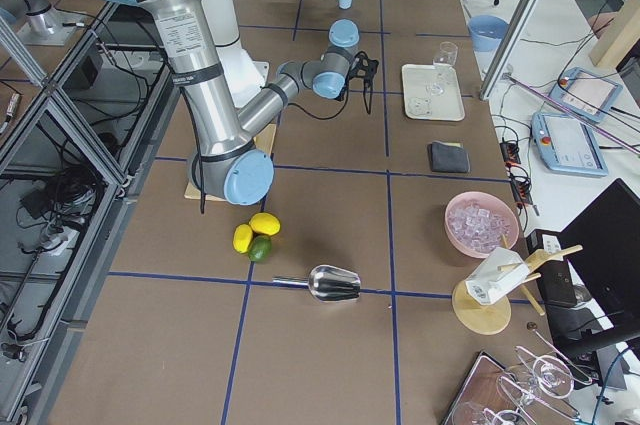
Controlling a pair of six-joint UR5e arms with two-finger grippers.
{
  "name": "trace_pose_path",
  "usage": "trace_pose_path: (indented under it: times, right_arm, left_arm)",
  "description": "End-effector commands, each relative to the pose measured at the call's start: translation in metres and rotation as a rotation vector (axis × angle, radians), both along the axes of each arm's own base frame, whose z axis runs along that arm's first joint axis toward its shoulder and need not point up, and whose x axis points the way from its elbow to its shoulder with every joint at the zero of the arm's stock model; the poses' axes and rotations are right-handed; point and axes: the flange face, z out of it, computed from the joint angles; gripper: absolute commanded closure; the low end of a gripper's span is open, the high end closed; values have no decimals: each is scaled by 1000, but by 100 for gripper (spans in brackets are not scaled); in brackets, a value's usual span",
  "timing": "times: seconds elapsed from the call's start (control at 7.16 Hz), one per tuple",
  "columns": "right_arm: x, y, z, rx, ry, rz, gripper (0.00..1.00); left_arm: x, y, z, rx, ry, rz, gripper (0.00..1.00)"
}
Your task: Pour ice into bowl
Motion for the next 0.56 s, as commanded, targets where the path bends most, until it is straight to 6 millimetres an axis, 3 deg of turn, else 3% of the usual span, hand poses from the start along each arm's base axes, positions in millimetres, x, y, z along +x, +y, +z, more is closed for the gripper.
trace_pose_path:
  times: [0.0,0.28,0.42]
  right_arm:
    - [0,0,0,0,0,0,0]
    - [0,0,0,0,0,0,0]
    - [0,0,0,0,0,0,0]
  left_arm:
    - [9,-3,14,33,-29,-54,0]
    - [17,-6,28,53,-57,-87,0]
    - [34,-10,25,73,-48,-113,0]
